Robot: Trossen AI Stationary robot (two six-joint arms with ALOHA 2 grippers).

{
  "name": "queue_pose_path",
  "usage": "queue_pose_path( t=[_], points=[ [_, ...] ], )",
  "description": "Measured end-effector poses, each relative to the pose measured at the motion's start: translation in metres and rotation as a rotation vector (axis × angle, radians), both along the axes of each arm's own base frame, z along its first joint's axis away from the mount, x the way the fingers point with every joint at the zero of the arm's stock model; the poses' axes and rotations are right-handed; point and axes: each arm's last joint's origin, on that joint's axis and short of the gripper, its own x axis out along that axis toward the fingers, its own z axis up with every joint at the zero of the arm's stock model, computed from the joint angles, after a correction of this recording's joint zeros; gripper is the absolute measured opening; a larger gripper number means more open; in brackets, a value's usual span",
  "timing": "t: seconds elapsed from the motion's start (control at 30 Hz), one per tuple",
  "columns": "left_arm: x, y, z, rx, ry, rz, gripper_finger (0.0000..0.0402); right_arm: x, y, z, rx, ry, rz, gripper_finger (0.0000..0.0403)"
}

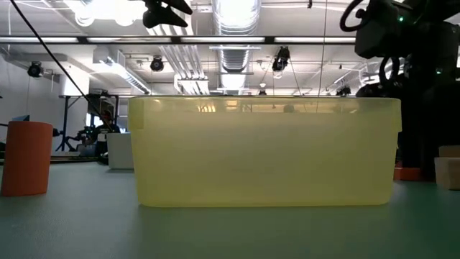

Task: Sort & place blocks by color
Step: Put the orange rectangular block into the blue bin

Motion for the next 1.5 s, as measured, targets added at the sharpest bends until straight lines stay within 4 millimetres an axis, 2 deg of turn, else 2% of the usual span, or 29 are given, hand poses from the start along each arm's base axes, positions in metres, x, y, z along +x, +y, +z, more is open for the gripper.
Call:
queue_pose_path(
  t=[0.17,0.43,0.53,0.63,0.8,0.9,1.07,1.2,1.37,1.5],
  points=[
    [0.0,0.0,0.0,0.0,0.0,0.0,0.0218,-0.003,-0.001,-0.005,0.001,-0.008,-0.006,0.021],
    [0.0,0.0,0.001,0.006,-0.009,0.001,0.0219,-0.003,-0.001,-0.005,0.001,-0.004,-0.006,0.0119],
    [0.001,0.001,0.002,0.011,-0.016,0.001,0.0218,0.0,0.0,0.002,0.041,-0.002,-0.007,0.0119],
    [0.001,0.001,0.002,0.011,-0.015,0.001,0.0219,-0.001,0.003,0.018,0.106,0.039,-0.011,0.0119],
    [0.001,0.001,0.002,0.011,-0.015,0.001,0.0219,0.009,-0.001,0.063,0.161,0.044,-0.105,0.0119],
    [0.001,0.001,0.001,0.01,-0.015,0.001,0.0219,0.021,-0.007,0.096,0.193,0.002,-0.182,0.0119],
    [0.001,0.001,0.001,0.01,-0.014,0.001,0.0219,0.047,-0.027,0.139,0.216,-0.09,-0.34,0.0119],
    [0.001,0.001,0.001,0.01,-0.015,0.001,0.0218,0.072,-0.052,0.164,0.231,-0.17,-0.472,0.0119],
    [0.001,0.001,0.001,0.01,-0.014,0.001,0.0219,0.107,-0.092,0.175,0.233,-0.199,-0.654,0.0119],
    [0.0,0.0,0.002,-0.007,-0.023,0.014,0.0218,0.135,-0.127,0.167,0.228,-0.185,-0.82,0.012]
  ],
)
